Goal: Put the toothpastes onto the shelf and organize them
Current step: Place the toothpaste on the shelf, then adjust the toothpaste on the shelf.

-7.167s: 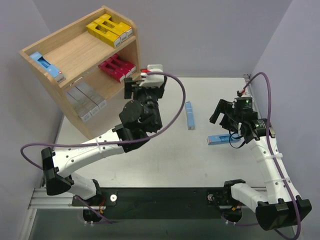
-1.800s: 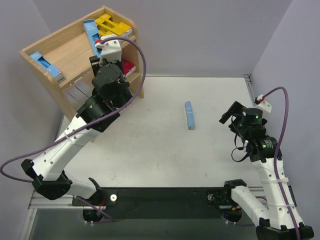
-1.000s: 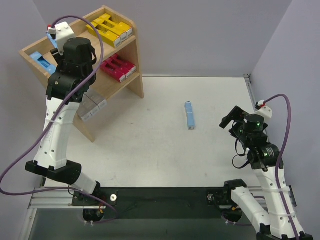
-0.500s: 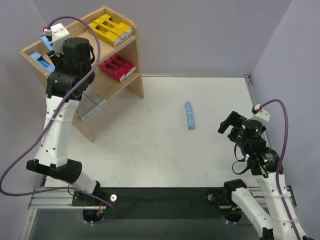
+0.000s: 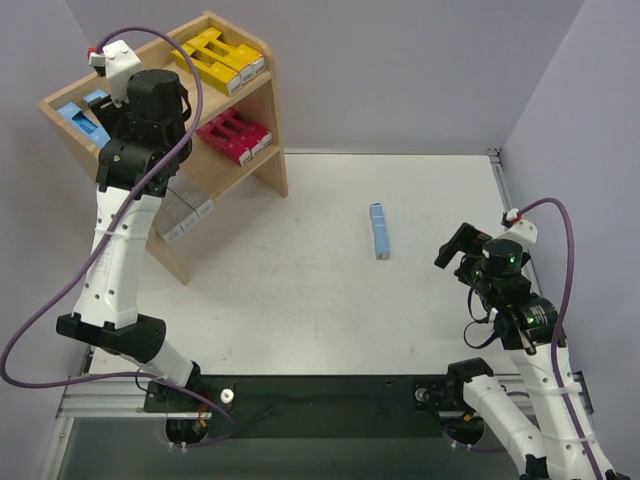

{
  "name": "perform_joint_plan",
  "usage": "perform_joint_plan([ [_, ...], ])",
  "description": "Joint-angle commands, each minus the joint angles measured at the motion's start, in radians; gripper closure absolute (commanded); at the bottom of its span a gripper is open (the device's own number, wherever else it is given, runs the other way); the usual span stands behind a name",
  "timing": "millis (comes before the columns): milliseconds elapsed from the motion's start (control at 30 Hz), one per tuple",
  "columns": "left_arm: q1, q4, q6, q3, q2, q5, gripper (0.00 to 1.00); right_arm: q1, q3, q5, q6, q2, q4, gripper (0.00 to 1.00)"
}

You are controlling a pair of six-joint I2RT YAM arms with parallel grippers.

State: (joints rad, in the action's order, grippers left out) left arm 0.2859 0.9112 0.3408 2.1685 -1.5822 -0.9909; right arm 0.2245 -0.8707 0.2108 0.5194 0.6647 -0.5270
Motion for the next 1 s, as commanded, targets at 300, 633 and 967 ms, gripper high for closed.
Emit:
perform_joint_plan([
  [300, 0.11, -0.384, -0.335, 0.047, 0.106, -0.107, 0.26, 0.013, 0.006, -0.019, -0.013, 0.044, 0.012, 0.01],
  [633, 0.176, -0.338, -0.295, 0.07, 0.008, -0.006, 0.25, 0.015, 0.01, -0.019, -0.019, 0.044, 0.015, 0.02],
  [967, 0.069, -0.146, -0.068, 0.172, -0.105, 0.169, 0.27, 0.015, 0.019, -0.007, -0.025, 0.033, 0.015, 0.02],
])
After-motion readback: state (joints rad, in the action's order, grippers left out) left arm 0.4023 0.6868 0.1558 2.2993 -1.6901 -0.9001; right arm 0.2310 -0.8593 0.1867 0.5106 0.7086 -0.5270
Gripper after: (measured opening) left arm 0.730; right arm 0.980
